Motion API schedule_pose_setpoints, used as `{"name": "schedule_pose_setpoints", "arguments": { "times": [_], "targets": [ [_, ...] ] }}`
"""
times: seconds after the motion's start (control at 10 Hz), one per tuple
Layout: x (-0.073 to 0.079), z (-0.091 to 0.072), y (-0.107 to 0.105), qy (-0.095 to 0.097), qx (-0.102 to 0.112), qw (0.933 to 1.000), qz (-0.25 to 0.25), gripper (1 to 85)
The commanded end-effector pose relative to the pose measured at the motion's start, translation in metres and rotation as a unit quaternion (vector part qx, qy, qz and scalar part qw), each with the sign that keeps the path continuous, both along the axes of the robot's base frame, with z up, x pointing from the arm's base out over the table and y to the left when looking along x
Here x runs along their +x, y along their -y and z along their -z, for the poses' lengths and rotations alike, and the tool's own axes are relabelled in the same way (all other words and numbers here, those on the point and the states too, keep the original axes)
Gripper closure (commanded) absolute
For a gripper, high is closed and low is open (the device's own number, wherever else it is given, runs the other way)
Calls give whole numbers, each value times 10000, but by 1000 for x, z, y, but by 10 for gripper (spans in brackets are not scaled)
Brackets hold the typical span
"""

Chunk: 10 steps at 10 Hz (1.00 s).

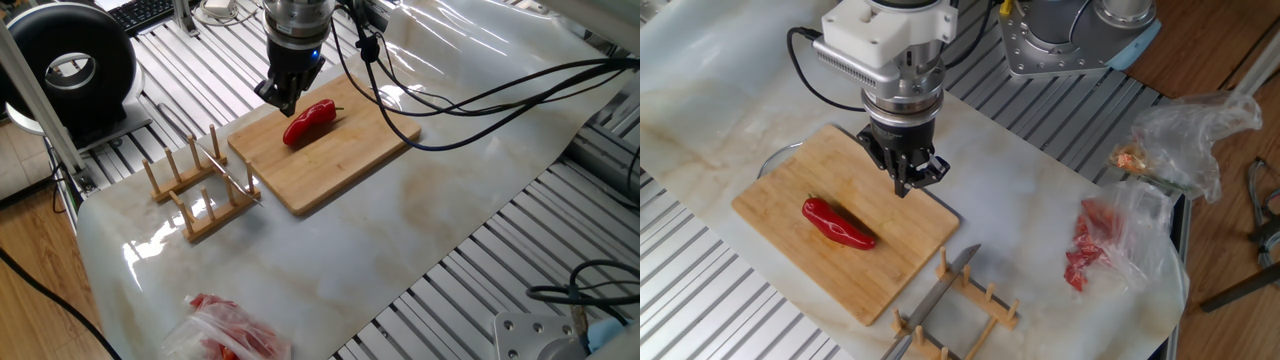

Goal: Chop the chili peppers

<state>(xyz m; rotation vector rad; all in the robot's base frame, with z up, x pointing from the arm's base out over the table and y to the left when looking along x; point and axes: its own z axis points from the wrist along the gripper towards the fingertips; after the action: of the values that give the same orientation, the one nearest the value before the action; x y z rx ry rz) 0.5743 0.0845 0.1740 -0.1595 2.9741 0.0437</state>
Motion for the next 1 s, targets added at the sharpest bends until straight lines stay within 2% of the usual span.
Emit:
{"name": "schedule_pose_setpoints", "arguments": {
  "times": [0.0,0.9],
  "targets": [
    [1,-1,-5,6,130,9999,57,843],
    [6,0,-8,105,163,9998,76,843]
  ]
}}
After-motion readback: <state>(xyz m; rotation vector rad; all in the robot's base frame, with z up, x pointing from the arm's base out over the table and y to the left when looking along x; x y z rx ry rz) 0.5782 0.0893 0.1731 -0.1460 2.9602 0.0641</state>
